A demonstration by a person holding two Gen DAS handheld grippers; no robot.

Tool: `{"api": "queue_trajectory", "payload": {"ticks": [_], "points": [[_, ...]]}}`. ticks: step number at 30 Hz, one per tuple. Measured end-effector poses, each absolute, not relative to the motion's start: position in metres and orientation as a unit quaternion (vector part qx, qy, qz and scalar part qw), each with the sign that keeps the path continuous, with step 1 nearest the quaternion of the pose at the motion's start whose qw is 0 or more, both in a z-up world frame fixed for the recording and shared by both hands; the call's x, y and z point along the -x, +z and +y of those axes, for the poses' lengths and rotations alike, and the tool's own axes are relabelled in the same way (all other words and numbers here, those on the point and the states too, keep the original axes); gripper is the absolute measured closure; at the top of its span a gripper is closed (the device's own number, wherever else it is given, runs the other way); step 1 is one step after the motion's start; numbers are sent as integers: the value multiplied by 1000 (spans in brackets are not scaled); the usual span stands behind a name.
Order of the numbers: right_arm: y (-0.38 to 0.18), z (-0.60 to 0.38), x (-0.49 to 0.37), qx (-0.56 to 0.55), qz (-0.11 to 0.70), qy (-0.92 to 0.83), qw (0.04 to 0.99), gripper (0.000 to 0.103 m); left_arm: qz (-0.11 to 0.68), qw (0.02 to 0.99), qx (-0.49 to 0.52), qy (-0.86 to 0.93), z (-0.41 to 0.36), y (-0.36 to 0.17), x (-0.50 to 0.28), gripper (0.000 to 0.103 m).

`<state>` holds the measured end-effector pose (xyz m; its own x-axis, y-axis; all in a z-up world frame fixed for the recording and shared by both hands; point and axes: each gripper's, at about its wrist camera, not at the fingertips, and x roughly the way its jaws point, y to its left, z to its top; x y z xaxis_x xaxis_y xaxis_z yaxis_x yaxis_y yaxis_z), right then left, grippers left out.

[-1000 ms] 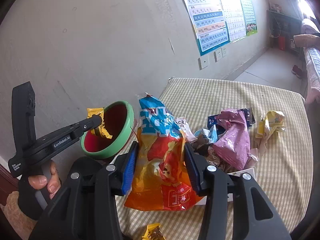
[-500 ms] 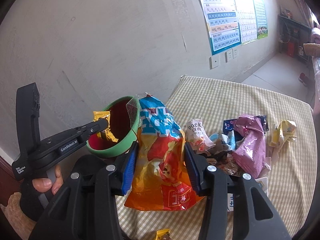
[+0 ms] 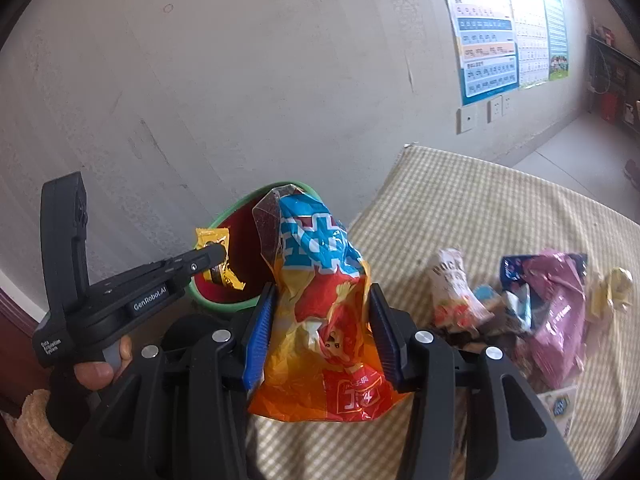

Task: Collect trash
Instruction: 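Move both held wrappers over the bin and open both grippers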

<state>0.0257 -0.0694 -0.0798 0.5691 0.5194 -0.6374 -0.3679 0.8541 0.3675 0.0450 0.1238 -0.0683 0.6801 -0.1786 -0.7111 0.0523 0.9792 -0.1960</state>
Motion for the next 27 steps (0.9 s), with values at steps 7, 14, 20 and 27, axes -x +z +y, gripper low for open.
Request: {"api": "queue_trajectory", "payload": {"ticks": [7, 14, 20, 27], "points": [[-69, -40, -60, -114, 381, 282, 873, 57, 397, 913, 93, -30, 159, -73, -58, 96], [-70, -9, -91, -131, 389, 307, 859, 57, 411, 905, 112, -4, 190, -85, -71, 96], [-74, 14, -119, -149, 406, 321, 843, 57, 416, 901, 120, 10, 203, -93, -82, 96], [-79, 23, -144, -206, 405, 319, 832, 44, 397, 906, 142, 42, 218, -92, -89, 53]]}}
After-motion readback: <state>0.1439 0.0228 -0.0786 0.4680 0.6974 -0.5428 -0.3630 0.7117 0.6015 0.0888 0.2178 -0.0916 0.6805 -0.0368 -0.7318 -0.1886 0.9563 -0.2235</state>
